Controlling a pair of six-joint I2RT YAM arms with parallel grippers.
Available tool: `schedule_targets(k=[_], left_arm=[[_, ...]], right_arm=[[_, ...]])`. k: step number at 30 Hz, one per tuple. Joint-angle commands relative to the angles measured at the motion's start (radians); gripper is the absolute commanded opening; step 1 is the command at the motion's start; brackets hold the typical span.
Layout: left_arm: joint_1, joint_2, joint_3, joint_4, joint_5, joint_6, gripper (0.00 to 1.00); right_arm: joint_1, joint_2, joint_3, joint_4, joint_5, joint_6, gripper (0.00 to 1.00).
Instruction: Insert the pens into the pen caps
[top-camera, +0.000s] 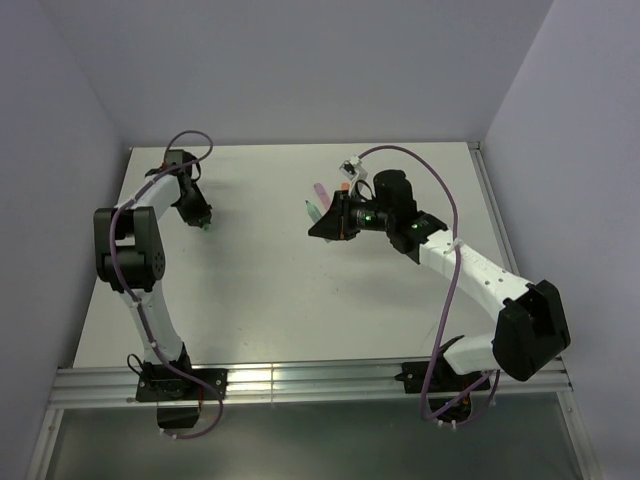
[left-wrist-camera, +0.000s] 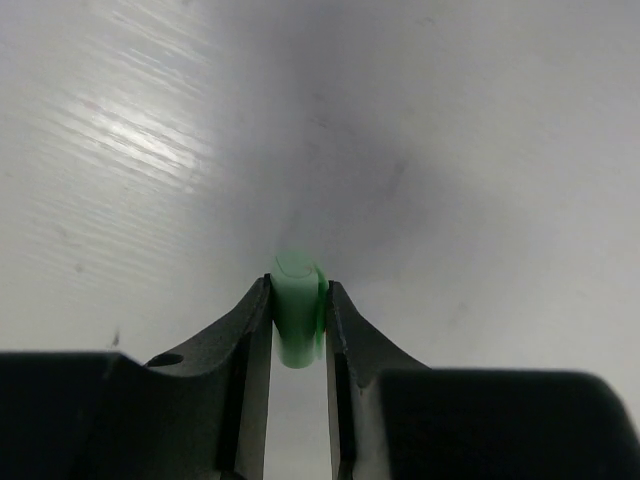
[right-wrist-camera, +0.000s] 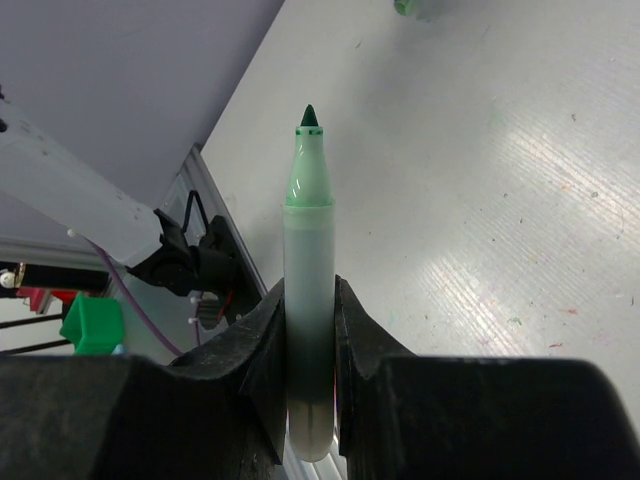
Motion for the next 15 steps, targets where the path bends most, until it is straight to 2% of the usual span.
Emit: schedule_targets(k=[1,4,9,10,14,15], left_arm=[[-0.005,-0.141,-0.026,0.089,0.165,-0.054,0.00],[-0.004,-0.214,-0.104,0.164,0.236,-0.097,0.00],[-0.023,-0.253,-0.161,0.216,0.254,-0.150,0.00],[-0.031,-0.265,-0.216,0.250,0.306,-0.161,0.00],[-0.031,-0.412,-0.394,0.533,0.486,-0.273,0.00],[-0.033,-0.434,-0.420,0.652,0.530,-0.332,0.00]], right_arm=[[-0.009,0.008,0.023,0.005,-0.003,-0.021,0.00],[-0.009,0.020,0.025,0.006,-0.009,-0.021,0.00],[-0.004,0.052,0.038,0.003,-0.019,-0.018,0.00],[-0.004,0.054,0.040,0.005,-0.027,-0.020,0.00],[0.010,0.064,0.038,0.058,-0.094,0.008,0.00],[0.019,0.077,0.042,0.072,-0.111,0.017,0.00]])
